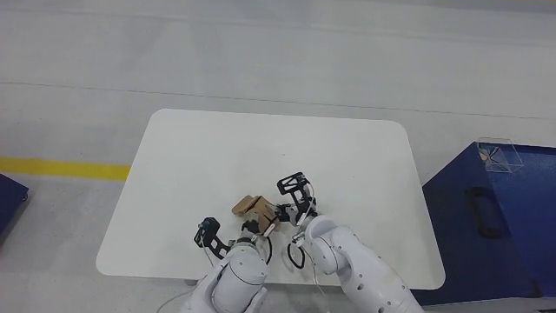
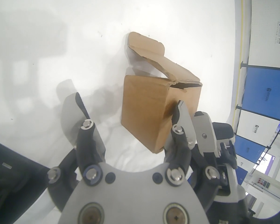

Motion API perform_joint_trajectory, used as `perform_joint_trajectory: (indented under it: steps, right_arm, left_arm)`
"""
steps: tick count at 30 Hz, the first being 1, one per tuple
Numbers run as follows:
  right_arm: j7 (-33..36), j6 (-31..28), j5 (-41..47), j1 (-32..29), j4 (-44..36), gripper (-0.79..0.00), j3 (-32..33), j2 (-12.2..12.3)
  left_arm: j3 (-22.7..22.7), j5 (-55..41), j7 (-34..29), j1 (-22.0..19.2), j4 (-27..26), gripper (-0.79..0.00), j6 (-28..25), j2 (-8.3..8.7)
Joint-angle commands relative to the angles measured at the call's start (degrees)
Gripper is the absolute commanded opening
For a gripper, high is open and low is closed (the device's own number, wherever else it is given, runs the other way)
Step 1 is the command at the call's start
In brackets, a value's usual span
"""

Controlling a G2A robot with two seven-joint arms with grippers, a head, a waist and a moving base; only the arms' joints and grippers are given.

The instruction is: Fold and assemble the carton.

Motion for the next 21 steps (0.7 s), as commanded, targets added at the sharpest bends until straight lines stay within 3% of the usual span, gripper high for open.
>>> perform_joint_trajectory:
  steps: [1, 5, 9, 10, 11, 18, 21]
  right_arm:
    - [-0.1, 0.0, -0.2, -0.2, 0.1, 0.000, 0.2, -0.1]
    - [-0.5, 0.1, -0.6, -0.4, 0.1, 0.000, 0.5, -0.3]
    - [-3.4, -0.5, 1.0, -1.9, -1.9, 0.000, 3.5, 0.0]
    - [-3.7, -1.3, 1.3, -2.6, -2.6, 0.000, 4.7, 0.3]
    - [-3.6, -2.5, 1.7, -3.5, -3.3, 0.000, 6.0, 0.6]
    - [8.9, -18.7, 6.1, -9.1, -6.3, 0.000, 14.8, 3.4]
    - [11.6, -21.2, 5.7, -10.0, -5.9, 0.000, 15.5, 3.9]
  left_arm:
    - [0.1, -0.1, 0.2, -0.1, 0.5, -0.179, -0.2, -0.41]
    - [-0.2, 0.0, 0.6, 0.0, 0.6, -0.179, -0.3, -1.04]
    - [-1.2, 0.8, 1.9, 1.9, -2.2, -0.105, -2.9, -1.32]
    - [-1.7, 0.9, 2.2, 2.8, -3.4, -0.052, -4.2, -1.33]
    - [-2.3, 1.0, 2.5, 3.7, -4.7, 0.000, -5.4, -1.31]
    - [-6.7, 2.4, 0.3, 10.2, -11.6, 0.000, -15.9, -0.61]
    - [-8.0, 0.8, -4.8, 11.6, -12.8, 0.000, -17.9, -0.25]
